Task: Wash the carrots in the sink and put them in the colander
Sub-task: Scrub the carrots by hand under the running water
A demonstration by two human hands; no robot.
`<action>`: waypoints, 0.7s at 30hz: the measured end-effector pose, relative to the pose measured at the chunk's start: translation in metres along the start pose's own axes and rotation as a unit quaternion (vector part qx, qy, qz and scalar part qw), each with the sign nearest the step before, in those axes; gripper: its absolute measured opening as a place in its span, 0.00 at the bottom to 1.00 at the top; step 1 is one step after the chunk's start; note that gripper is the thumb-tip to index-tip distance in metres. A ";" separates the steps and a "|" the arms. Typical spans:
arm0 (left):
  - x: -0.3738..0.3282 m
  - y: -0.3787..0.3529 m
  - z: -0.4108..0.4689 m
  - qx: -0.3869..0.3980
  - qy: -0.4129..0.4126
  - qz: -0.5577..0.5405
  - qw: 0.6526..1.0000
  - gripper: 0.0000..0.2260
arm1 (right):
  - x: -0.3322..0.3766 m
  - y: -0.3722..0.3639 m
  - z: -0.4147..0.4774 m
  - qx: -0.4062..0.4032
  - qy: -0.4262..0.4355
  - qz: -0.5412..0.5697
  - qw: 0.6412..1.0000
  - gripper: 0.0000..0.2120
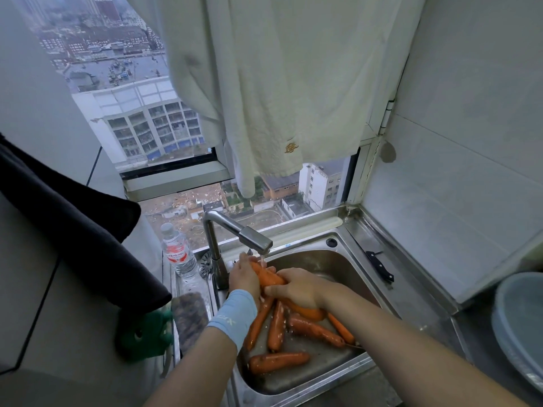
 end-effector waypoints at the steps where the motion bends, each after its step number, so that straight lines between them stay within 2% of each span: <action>1: 0.000 0.001 -0.003 0.035 0.020 -0.036 0.999 0.12 | -0.004 0.002 0.000 0.000 -0.007 0.017 1.000 0.16; 3: 0.000 0.001 -0.012 0.120 0.040 -0.065 0.990 0.08 | -0.008 0.005 -0.002 0.008 -0.012 0.077 0.997 0.13; 5: 0.004 0.001 -0.015 0.166 0.040 -0.044 0.984 0.12 | -0.009 0.008 -0.004 0.016 -0.012 0.106 0.994 0.14; 9: 0.009 -0.001 -0.005 0.062 0.038 0.038 0.997 0.08 | -0.007 0.003 -0.003 0.020 -0.002 0.060 0.998 0.15; 11: 0.005 -0.002 0.000 0.001 0.020 0.065 0.998 0.11 | -0.005 -0.001 0.000 0.013 0.006 0.036 0.999 0.16; 14: -0.005 0.001 0.007 -0.037 0.045 0.017 0.998 0.16 | -0.005 -0.002 0.003 0.009 0.010 0.030 0.999 0.15; 17: -0.010 0.000 -0.004 0.043 0.094 -0.086 0.991 0.10 | -0.012 0.003 0.005 0.014 0.000 0.053 0.998 0.12; 19: -0.007 0.000 -0.013 0.129 0.093 -0.066 0.985 0.11 | -0.015 0.007 0.005 0.022 -0.011 0.087 0.996 0.12; 21: 0.002 0.002 -0.014 0.147 0.083 -0.009 0.986 0.10 | -0.015 0.008 0.005 0.039 -0.025 0.121 0.992 0.16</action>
Point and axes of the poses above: each hand's wrist, its own z-axis towards the middle knuckle, its own y-axis out of the back of the hand, x = y × z, the point moved 2 cm from there along z, towards the middle knuckle, and after that the axes turned 8 degrees about x, right-handed, at the moved point
